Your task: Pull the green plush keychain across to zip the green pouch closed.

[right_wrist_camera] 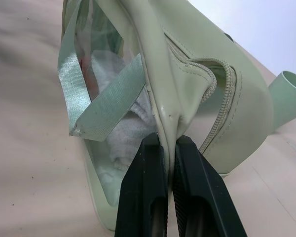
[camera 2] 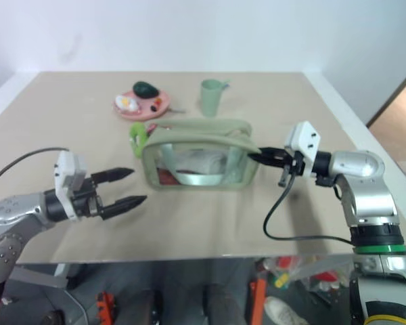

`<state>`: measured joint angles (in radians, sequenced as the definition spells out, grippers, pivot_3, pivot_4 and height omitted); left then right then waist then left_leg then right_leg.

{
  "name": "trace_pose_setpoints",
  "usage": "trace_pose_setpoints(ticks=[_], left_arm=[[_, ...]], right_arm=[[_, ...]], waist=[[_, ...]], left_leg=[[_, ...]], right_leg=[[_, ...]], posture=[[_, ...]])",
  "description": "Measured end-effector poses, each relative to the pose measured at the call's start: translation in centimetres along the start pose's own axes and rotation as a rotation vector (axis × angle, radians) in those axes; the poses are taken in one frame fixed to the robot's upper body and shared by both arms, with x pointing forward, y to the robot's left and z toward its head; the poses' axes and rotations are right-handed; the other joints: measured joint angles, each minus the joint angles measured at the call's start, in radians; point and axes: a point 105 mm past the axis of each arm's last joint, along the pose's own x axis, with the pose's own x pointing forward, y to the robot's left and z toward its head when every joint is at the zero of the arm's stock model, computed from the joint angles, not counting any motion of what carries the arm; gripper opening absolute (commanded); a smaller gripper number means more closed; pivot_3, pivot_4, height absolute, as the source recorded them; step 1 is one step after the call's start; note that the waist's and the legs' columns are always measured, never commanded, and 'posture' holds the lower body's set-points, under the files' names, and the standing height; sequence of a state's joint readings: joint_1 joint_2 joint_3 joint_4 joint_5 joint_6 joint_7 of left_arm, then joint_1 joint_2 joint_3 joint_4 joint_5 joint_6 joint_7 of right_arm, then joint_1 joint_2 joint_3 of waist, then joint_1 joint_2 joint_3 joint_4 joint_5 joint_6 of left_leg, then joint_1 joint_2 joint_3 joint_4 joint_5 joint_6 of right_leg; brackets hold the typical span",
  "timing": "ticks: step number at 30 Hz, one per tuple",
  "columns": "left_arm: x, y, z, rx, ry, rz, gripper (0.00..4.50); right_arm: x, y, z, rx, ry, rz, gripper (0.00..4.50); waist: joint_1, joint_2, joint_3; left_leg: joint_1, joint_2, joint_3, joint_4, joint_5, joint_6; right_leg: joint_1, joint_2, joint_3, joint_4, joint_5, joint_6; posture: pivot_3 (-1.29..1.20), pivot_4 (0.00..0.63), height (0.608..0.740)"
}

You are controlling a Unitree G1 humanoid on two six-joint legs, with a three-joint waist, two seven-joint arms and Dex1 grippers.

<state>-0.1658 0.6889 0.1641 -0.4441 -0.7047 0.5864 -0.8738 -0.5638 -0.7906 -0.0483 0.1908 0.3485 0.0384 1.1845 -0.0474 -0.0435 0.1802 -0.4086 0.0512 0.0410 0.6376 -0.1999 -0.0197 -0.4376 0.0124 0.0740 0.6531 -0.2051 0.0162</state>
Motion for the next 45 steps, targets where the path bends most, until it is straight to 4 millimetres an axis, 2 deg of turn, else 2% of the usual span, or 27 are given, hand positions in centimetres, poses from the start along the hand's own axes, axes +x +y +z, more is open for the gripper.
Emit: trace_pose_setpoints(ticks=[2,8,11,12,14,16,24,27,31,33,34,37,42,45], left_arm=[[0.1,0.3,0.2,0.006,-0.008,0.004,4.5],[-0.4,2.0,1.4,-0.026,-0.08,0.08,4.5],[-1.5,3.7,2.3,-0.044,-0.121,0.163,4.5],[-1.7,4.1,2.4,-0.051,-0.127,0.182,4.5],[-2.3,5.5,2.5,-0.085,-0.151,0.249,4.5],[-2.7,6.3,2.5,-0.103,-0.158,0.29,4.5],[-0.9,6.5,1.6,-0.092,-0.135,0.27,4.5],[-0.4,6.3,1.8,-0.073,-0.136,0.241,4.5],[-0.2,6.8,2.2,-0.079,-0.16,0.234,4.5],[-0.1,7.1,2.2,-0.103,-0.173,0.234,4.5],[-0.1,7.3,2.2,-0.137,-0.179,0.232,4.5],[0.0,7.9,1.9,-0.264,-0.201,0.24,4.5],[0.0,10.2,2.3,-0.53,-0.348,0.282,4.5],[-0.2,11.0,2.6,-0.595,-0.392,0.296,4.5]], right_arm=[[0.0,0.0,0.0,0.0,-0.001,-0.001,0.02],[0.0,0.4,-0.5,0.058,0.004,0.014,1.94],[0.0,0.7,-0.7,0.076,0.009,0.019,3.05],[0.0,0.8,-0.7,0.076,0.008,0.021,3.27],[0.0,1.0,-0.5,0.068,0.002,0.023,4.08],[0.0,0.9,-0.3,0.059,-0.001,0.012,4.43],[-0.1,0.3,0.8,0.119,-0.046,-0.053,4.43],[0.0,0.3,0.9,0.163,-0.05,-0.049,3.63],[0.2,0.5,1.0,0.198,-0.057,-0.046,2.24],[0.4,0.5,1.2,0.211,-0.071,-0.045,1.75],[0.5,0.6,1.2,0.219,-0.073,-0.047,1.22],[0.6,0.5,1.1,0.22,-0.073,-0.054,0.13],[0.6,0.5,1.2,0.196,-0.07,-0.056,0.03],[0.6,0.5,1.2,0.185,-0.071,-0.057,0.03]], waist=[[0.0,0.0,0.0],[0.0,0.0,0.0],[0.0,0.0,0.0],[0.0,0.0,0.0],[0.0,0.0,0.0],[0.0,0.0,0.0],[0.0,0.0,0.0],[0.0,0.0,0.0],[0.0,0.0,0.0],[0.0,0.0,0.0],[0.0,0.0,0.0],[0.0,0.0,0.0],[0.0,0.0,0.0],[0.0,0.0,0.0]], left_leg=[[0.0,0.0,0.0,0.0,0.0,0.0],[0.0,0.0,0.0,0.0,0.0,0.0],[0.0,0.0,0.0,0.0,0.0,0.0],[0.0,0.0,0.0,0.0,0.0,0.0],[0.0,0.0,-0.001,0.0,0.0,0.0],[0.0,0.0,0.0,0.0,0.0,0.0],[0.0,0.0,0.0,0.0,0.0,0.0],[0.0,0.0,0.0,0.0,0.0,0.0],[0.0,0.0,0.0,0.0,0.0,0.0],[0.0,0.0,0.0,0.0,0.0,0.0],[0.0,0.0,0.0,0.0,0.0,0.0],[0.0,0.0,0.0,0.0,0.0,0.0],[-0.001,0.0,-0.001,0.0,0.0,0.0],[-0.001,-0.001,-0.001,0.0,0.0,0.0]], right_leg=[[0.0,0.0,0.0,0.0,0.0,0.0],[0.0,0.0,0.0,0.0,0.0,0.001],[0.0,0.0,0.0,0.0,0.001,0.002],[0.0,0.0,0.0,0.0,0.001,0.002],[0.0,0.0,0.0,0.0,0.001,0.002],[0.0,0.0,0.0,0.0,0.001,0.002],[0.0,0.0,0.0,0.0,0.003,0.005],[0.0,0.0,0.0,0.0,0.003,0.005],[0.0,0.0,0.0,0.0,0.003,0.005],[0.0,0.0,0.0,0.0,0.003,0.006],[0.0,0.0,0.0,0.0,0.003,0.006],[0.0,0.0,0.0,0.0,0.003,0.006],[0.0,0.0,0.0,0.0,0.004,0.007],[0.0,0.0,0.0,0.0,0.004,0.007]], posture=[[0.0,0.15,0.74],[0.0,0.15,0.74],[0.0,0.15,0.74],[0.0,0.15,0.74],[0.0,0.15,0.74],[0.0,0.15,0.74],[0.0,0.15,0.74],[0.0,0.15,0.74],[0.0,0.15,0.74],[0.0,0.15,0.74],[0.0,0.15,0.74],[0.0,0.15,0.74],[0.0,0.15,0.74],[0.0,0.15,0.74]])
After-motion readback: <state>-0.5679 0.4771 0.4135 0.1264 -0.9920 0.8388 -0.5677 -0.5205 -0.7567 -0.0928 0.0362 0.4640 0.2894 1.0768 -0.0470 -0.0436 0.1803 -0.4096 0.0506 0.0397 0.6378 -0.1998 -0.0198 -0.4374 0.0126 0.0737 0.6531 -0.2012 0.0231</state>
